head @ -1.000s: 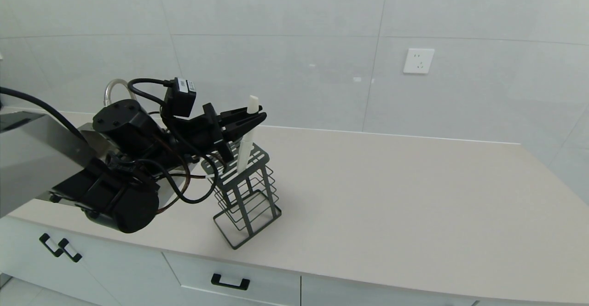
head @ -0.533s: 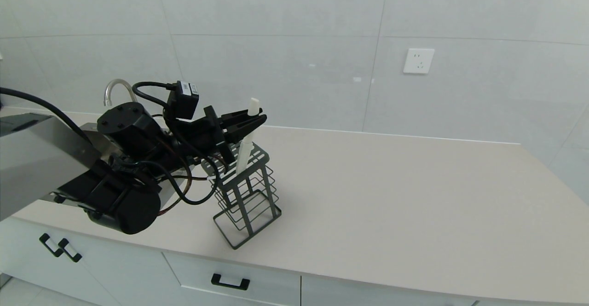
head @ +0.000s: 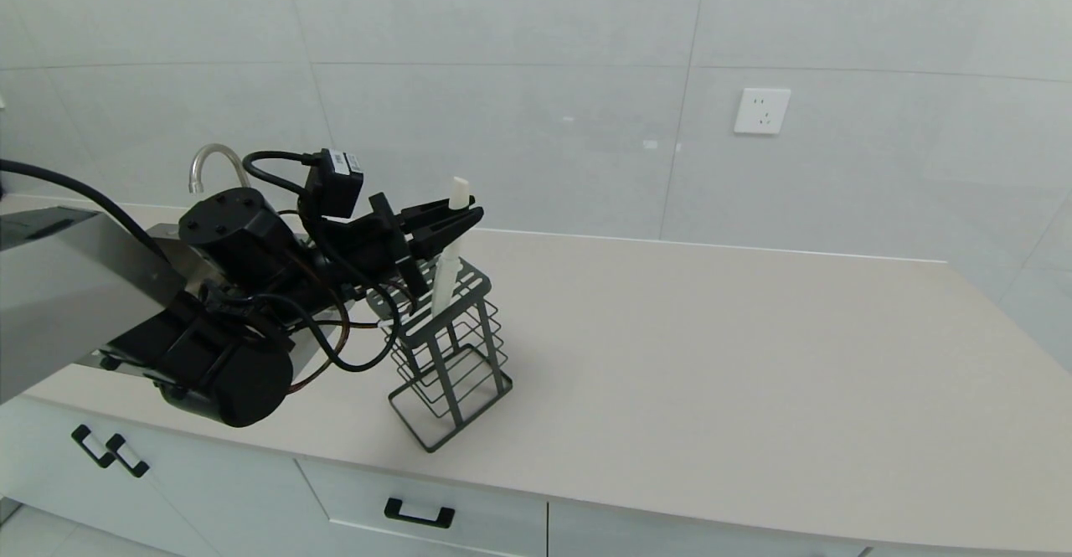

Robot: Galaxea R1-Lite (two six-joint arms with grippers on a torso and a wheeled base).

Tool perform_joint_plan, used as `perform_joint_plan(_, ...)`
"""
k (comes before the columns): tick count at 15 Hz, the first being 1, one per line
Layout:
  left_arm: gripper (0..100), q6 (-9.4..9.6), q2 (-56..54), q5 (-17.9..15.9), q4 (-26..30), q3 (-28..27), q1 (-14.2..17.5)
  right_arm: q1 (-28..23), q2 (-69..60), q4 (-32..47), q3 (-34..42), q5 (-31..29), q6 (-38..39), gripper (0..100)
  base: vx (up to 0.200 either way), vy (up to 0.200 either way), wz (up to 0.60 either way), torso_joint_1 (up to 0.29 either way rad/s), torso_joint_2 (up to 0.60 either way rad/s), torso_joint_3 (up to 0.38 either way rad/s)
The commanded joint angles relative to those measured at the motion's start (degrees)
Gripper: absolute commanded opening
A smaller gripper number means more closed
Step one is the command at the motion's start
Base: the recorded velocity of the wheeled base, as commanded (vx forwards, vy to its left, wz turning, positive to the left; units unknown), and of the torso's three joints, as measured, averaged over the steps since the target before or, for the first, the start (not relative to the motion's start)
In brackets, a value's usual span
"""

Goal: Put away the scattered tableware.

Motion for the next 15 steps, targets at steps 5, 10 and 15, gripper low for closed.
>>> perform_joint_plan(5, 0, 0.20, 0.86, 3.14, -0.08, -0.09, -0.52, 0.01, 0.09, 0.00, 0.01, 0.04, -0.01, 100, 0.000, 0.000, 0.00, 0.000, 0.00, 0.000)
perform_joint_plan(10, 0, 0.20, 1.30, 5.60, -0.08, -0.44, -0.78, 0.01, 0.09, 0.00, 0.01, 0.04, -0.01, 100, 0.000, 0.000, 0.00, 0.000, 0.00, 0.000)
perform_joint_plan(15, 0, 0.20, 2.18, 9.03, -0.08, -1.32, -0.87, 0.01, 0.09, 0.00, 0.01, 0.04, -0.01, 100, 0.000, 0.000, 0.00, 0.000, 0.00, 0.000)
